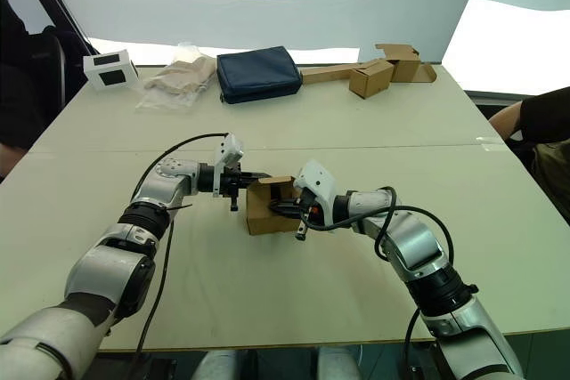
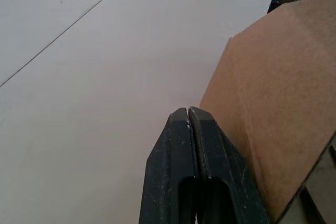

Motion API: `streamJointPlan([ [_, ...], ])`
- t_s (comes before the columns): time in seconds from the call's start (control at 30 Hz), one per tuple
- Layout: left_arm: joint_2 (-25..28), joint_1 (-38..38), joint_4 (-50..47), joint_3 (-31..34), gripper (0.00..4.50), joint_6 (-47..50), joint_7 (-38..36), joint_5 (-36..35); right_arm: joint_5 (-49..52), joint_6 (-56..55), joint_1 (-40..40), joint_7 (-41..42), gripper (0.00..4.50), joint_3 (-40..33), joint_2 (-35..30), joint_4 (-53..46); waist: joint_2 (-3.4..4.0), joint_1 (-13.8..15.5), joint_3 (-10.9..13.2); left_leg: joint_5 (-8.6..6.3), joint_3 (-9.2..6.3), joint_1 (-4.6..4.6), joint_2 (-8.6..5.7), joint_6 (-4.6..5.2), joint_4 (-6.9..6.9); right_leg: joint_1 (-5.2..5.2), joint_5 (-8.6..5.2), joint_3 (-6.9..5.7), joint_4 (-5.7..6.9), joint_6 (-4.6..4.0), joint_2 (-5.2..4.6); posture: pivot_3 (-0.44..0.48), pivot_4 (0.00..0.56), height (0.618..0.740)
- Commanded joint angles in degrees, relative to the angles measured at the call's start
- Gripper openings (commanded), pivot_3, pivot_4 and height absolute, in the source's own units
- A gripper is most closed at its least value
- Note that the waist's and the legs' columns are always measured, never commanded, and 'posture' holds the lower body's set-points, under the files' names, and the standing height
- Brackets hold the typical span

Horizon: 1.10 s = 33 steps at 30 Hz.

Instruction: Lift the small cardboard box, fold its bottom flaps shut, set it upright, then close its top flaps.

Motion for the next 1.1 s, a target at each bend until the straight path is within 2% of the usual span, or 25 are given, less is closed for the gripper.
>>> streamJointPlan([
  [0.03, 0.66, -0.3, -2.21, 0.78, 0.02, -0.3, -1.09, -0.06, -1.19, -0.43, -0.06, 0.2, 0.0, 0.08, 0.5, 0.85, 0.0, 0.01, 0.0, 0.0, 0.0, 0.0, 0.0, 0.0, 0.0, 0.0, 0.0, 0.0, 0.0, 0.0, 0.0, 0.0, 0.15, 0.74],
  [0.17, 1.38, 0.09, -3.2, 1.16, 0.02, 0.66, -1.73, -0.5, -0.92, -0.06, -0.26, -0.08, 0.0, -0.86, 1.17, 0.54, 0.0, -0.09, 0.0, 0.0, -0.01, 0.0, 0.0, 0.0, 0.0, 0.0, 0.0, 0.0, 0.02, 0.0, 0.0, 0.0, 0.15, 0.74],
  [0.33, 3.49, 1.47, -11.03, 4.78, 0.02, 8.37, -3.16, -5.6, 2.28, 2.41, -0.46, -1.59, 0.0, -4.62, 3.17, -1.3, 0.0, -0.05, 0.0, 0.0, -0.04, 0.0, 0.03, 0.0, 0.0, 0.0, 0.0, 0.0, 0.04, 0.0, 0.01, 0.0, 0.15, 0.74],
  [0.57, 10.88, 11.05, -37.0, 6.96, 0.02, 25.3, -4.95, -14.36, 1.21, 2.68, 1.44, -2.24, 0.0, -5.04, 2.14, -2.4, 0.01, -0.21, 0.0, 0.0, -0.22, 0.0, 0.07, 0.0, -0.02, -0.03, 0.0, 0.01, 0.07, 0.0, -0.01, 0.0, 0.15, 0.74],
  [0.7, 14.86, 17.21, -47.74, 6.29, 0.02, 30.21, -5.07, -17.39, 0.79, 2.13, 2.71, -2.61, 0.0, -5.07, 1.92, -2.56, 0.02, -0.17, 0.0, 0.0, -0.23, 0.03, 0.08, 0.0, -0.02, -0.01, 0.0, 0.02, 0.09, 0.0, -0.03, 0.0, 0.15, 0.74],
  [0.87, 15.01, 20.93, -50.76, 3.72, 0.02, 26.9, -3.16, -15.35, 0.92, 2.23, 3.12, -2.73, 0.0, -5.45, 1.82, -2.92, 0.01, 0.05, 0.0, 0.06, -0.21, 0.08, 0.06, -0.1, 0.03, 0.07, -0.1, 0.04, 0.06, -0.19, -0.06, 0.0, 0.15, 0.74],
  [1.1, 11.87, 22.97, -46.91, -0.62, 0.02, 18.04, 0.41, -9.93, 1.89, 3.91, 3.05, -2.95, 0.0, -6.58, 0.8, -5.31, 0.01, 0.07, 0.0, 0.07, -0.17, 0.1, 0.04, -0.12, 0.04, 0.08, -0.06, 0.05, 0.05, -0.12, -0.04, 0.0, 0.15, 0.74],
])
